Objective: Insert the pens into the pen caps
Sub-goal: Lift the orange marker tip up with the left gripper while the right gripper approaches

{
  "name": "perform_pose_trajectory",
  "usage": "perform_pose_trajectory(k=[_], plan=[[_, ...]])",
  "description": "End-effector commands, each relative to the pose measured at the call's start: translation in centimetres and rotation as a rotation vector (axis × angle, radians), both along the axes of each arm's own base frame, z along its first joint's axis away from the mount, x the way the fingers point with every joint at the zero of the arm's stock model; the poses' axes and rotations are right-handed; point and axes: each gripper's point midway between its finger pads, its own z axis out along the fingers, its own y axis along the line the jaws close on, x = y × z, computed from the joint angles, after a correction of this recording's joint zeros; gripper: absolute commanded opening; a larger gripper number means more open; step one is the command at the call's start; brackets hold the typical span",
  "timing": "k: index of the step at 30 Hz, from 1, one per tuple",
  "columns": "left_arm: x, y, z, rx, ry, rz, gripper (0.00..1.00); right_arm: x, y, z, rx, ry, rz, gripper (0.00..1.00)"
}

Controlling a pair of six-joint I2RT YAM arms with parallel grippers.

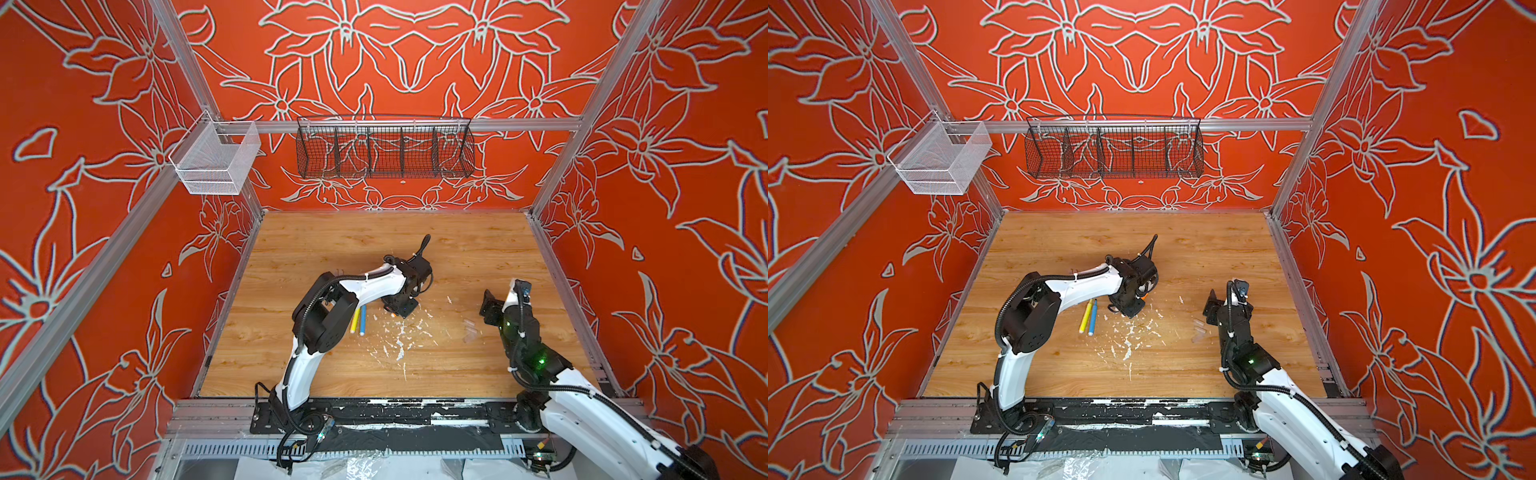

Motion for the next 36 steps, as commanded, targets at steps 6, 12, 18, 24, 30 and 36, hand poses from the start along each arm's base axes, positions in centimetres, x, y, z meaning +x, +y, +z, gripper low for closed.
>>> perform_pose_trajectory(k=[6, 12, 18, 24, 30, 36], plan=[[1.1, -3.4, 9.6, -0.317, -0.229, -0.072, 0.0, -0.3, 0.0, 0.4, 0.068, 0.011, -0.013, 0.83], [0.8, -5.0, 19.2, -0.588, -0.445, -0.12, 0.0, -0.6, 7.2, 5.7, 0.417, 0.038, 0.304, 0.77], [-3.8, -5.9, 21.8, -0.755, -0.551, -0.259, 0.0, -4.0, 13.6, 9.1, 0.7, -0.034, 0.663, 0.75], [-4.9, -6.7, 23.0, -0.777, -0.503, -0.27, 0.0, -7.5, 14.8, 13.5, 0.741, -0.145, 0.796, 0.78], [-6.9, -6.1, 22.0, -0.698, -0.497, -0.275, 0.0, -7.7, 16.5, 12.8, 0.736, -0.132, 0.811, 0.75], [-9.5, -6.5, 21.1, -0.724, -0.434, -0.333, 0.0, -7.1, 18.7, 12.9, 0.692, -0.088, 0.825, 0.65]])
